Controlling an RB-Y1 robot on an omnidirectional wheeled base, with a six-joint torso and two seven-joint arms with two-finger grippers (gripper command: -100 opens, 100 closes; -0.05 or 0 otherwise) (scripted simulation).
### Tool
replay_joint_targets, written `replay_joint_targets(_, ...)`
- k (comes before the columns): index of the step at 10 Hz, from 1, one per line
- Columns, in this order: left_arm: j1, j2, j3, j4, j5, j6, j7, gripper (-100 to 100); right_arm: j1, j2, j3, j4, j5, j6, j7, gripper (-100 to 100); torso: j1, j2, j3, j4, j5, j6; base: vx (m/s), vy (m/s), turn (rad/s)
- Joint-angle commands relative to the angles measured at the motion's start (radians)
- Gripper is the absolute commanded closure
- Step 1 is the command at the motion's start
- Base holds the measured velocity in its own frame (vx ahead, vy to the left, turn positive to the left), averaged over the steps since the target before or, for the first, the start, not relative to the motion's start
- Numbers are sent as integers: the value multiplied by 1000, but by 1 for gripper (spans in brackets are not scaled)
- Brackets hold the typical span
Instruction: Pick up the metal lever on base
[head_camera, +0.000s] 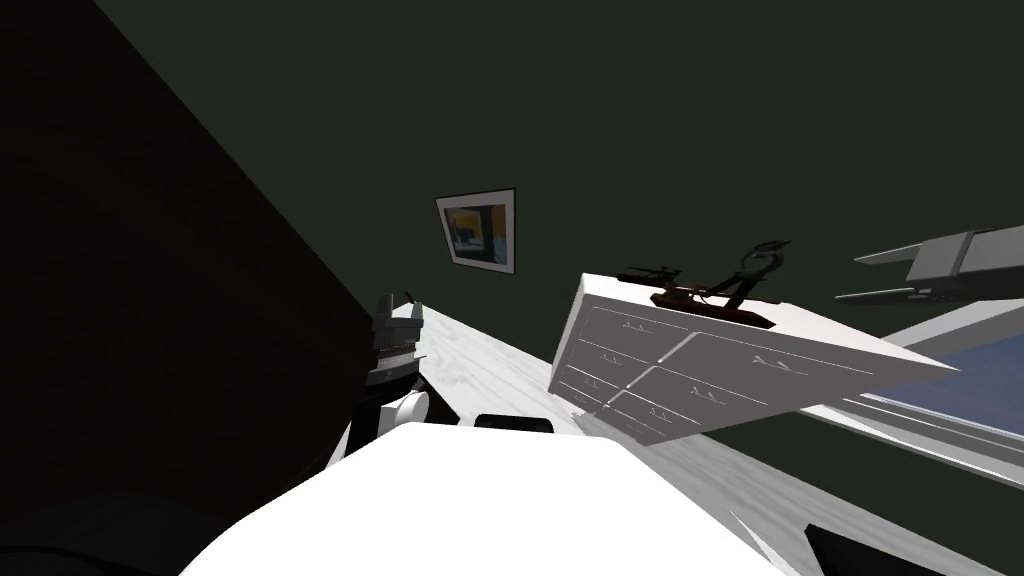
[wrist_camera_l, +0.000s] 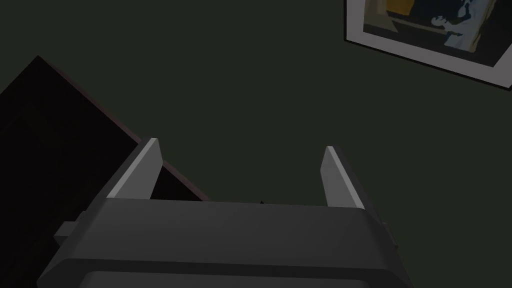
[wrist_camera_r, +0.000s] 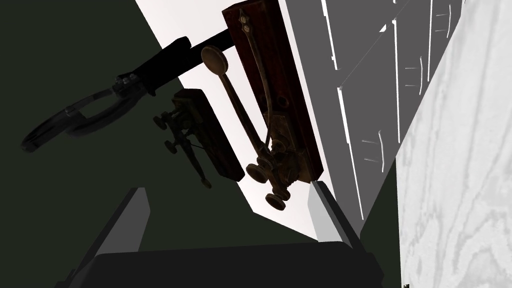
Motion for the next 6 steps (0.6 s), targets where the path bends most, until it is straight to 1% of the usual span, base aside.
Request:
replay_joint_targets(1,0,0,0,0,0,0,0,0,26,-50,50,16,-50,5,17,-100,0,0,0,0,0,0,46,27,214)
replay_joint_targets(2,0,0,0,0,0,0,0,0,50,-58,55,16,-64,5,17,-100,1,-1,-1,0,0,0,41,22,71)
replay_joint_targets(3,0,0,0,0,0,0,0,0,26,-58,55,16,-50,5,17,-100,1,-2,-1,-1,0,0,17,12,-12)
replay_joint_targets(4,0,0,0,0,0,0,0,0,26,-58,55,16,-50,5,17,-100,0,-1,-1,0,0,1,3,1,-16)
replay_joint_targets(5,0,0,0,0,0,0,0,0,34,-94,96,26,-75,5,28,-100,0,0,0,0,0,1,18,10,134)
replay_joint_targets(6,0,0,0,0,0,0,0,0,24,-94,90,26,-23,5,28,-100,0,-1,0,0,0,0,26,7,101)
